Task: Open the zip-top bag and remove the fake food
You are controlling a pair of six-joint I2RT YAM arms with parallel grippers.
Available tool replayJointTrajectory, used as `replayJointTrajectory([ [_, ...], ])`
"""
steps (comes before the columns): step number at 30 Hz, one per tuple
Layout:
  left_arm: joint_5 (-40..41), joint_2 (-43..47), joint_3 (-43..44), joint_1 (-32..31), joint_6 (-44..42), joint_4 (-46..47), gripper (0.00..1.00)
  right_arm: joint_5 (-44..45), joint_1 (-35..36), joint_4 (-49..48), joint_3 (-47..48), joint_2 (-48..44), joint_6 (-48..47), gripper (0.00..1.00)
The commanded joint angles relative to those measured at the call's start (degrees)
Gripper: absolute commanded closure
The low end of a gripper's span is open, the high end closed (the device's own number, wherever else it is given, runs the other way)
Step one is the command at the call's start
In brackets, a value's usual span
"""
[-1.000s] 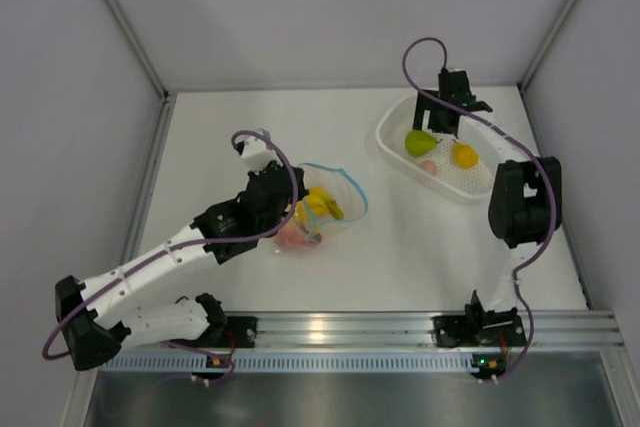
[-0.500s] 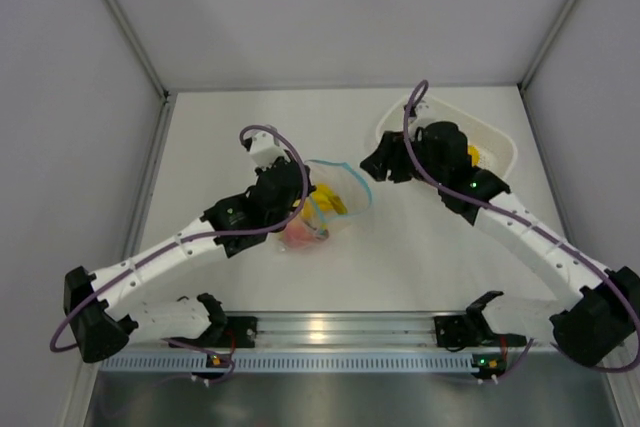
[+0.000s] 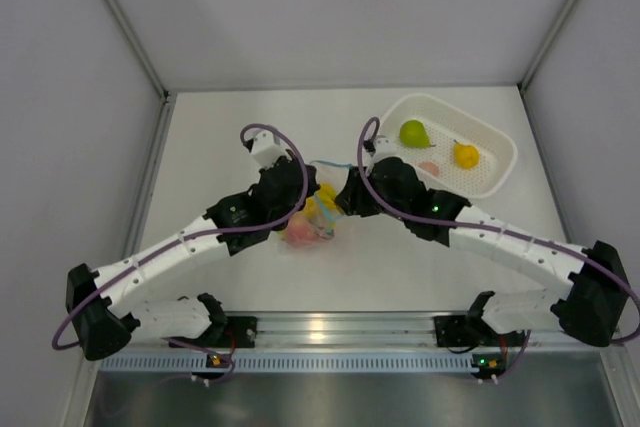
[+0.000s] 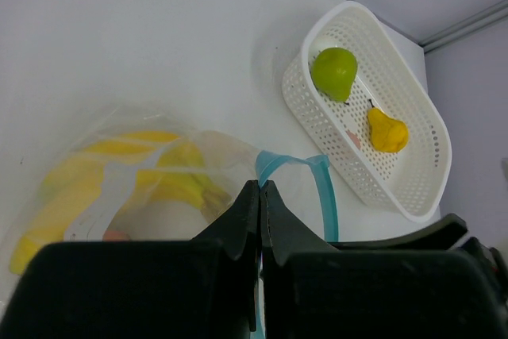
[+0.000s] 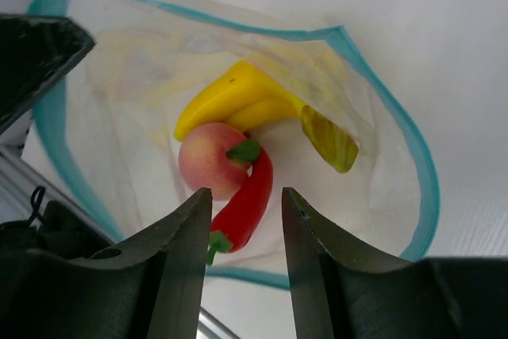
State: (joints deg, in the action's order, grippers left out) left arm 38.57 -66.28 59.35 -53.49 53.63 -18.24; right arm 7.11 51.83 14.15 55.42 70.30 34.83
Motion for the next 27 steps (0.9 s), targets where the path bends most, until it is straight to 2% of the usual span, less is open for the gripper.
replayJointTrajectory([
  [1,-2.09,0.19,1.29,0.15,3.67,2.07,1.00,9.23,1.51,-1.31,3.21,4.13,1.64,0.59],
  [7,-1.39,1.41,-1.69,-0.47,5.96,4.44,1.00,4.06,1.60,-4.22,4.78,10.81,3.93,0.60],
  [12,-1.48,2.56,-6.35,-0.82,6.31,7.43,1.00,-4.90,2.74,-1.16,5.93,14.33,0.95,0.52],
  [19,0.44,4.84,-14.78,-2.66,10.88,13.67,1.00,-2.55,6.60,-6.32,-2.15,12.58,4.98,0.52],
  [23,5.81,4.50,-16.63,-6.35,12.90,14.11,1.00,1.14,9.51,-6.60,-4.53,14.07,4.99,0.54],
  [27,7.05,3.27,-16.90,-8.64,13.79,14.02,1.00,4.93,11.62,-7.03,-5.93,15.48,3.58,0.56],
])
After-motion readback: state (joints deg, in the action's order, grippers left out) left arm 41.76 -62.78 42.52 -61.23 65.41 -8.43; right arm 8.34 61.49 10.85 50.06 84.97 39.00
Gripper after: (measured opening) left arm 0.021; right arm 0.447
